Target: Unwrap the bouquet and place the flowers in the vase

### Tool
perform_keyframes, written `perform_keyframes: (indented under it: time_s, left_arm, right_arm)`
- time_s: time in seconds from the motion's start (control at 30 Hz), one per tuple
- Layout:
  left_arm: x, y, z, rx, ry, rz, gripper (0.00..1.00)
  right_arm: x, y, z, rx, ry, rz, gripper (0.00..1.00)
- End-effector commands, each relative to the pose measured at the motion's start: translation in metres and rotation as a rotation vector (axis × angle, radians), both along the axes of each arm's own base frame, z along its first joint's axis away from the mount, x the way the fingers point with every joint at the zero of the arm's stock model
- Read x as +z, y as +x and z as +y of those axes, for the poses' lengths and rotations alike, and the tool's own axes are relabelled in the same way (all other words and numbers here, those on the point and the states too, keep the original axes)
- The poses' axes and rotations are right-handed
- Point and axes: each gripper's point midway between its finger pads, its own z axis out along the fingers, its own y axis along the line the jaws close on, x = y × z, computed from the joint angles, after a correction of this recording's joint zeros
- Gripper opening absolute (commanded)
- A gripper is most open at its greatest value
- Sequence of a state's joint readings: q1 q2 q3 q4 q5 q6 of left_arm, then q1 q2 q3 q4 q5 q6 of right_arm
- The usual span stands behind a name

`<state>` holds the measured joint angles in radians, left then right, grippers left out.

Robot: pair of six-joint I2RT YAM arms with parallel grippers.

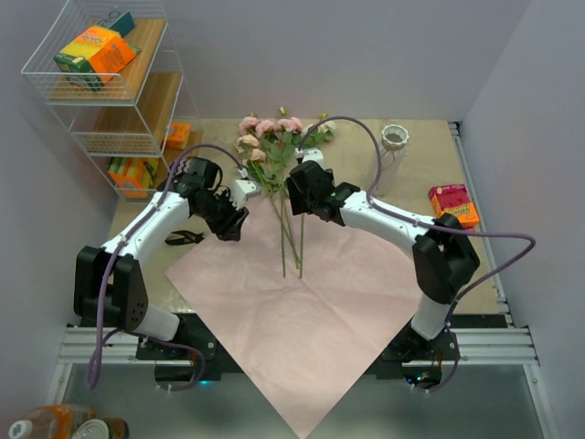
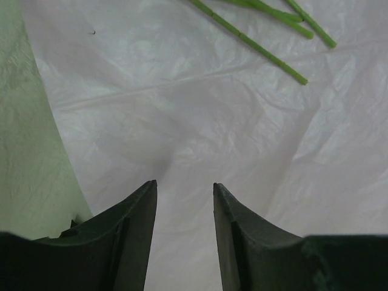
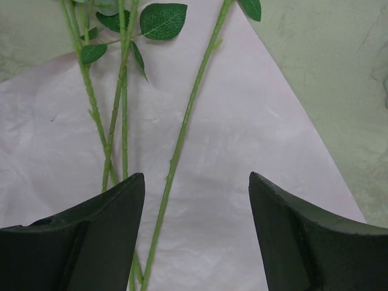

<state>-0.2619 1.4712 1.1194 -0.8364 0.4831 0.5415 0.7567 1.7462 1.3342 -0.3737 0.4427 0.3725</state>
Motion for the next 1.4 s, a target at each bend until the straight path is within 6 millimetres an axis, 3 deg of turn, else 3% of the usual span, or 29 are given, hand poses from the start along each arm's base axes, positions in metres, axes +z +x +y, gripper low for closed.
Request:
perform_keyframes:
  time_s: [0.0,0.1,0.13,0.57,1.0,1.37]
  left_arm:
    - [-0.010,0.020,0.010,0.077,0.041,-0.078,0.46]
    - [-0.021,0.022,0.015,0.100,0.071,-0.076,0.46]
    - [-0.024,0.023,0.016,0.103,0.078,-0.075,0.46]
    - [-0.068,0.028,0.044,0.194,0.194,-0.044,0.44]
    - [-0.081,0.030,0.063,0.227,0.246,-0.034,0.42]
    - [-0.078,0.031,0.073,0.237,0.264,-0.046,0.41]
  right_arm:
    - [0.014,0.043,0.018,0.005,0.088,-0.086,0.71]
    - [0.003,0.058,0.018,-0.007,0.091,-0.087,0.68]
    - [-0.009,0.062,0.017,-0.012,0.082,-0.071,0.66]
    - [-0.056,0.104,0.029,-0.030,0.065,-0.045,0.53]
    - [-0.081,0.123,0.020,-0.055,0.068,-0.014,0.46]
    - [-0.109,0.126,0.021,-0.063,0.094,0.018,0.31]
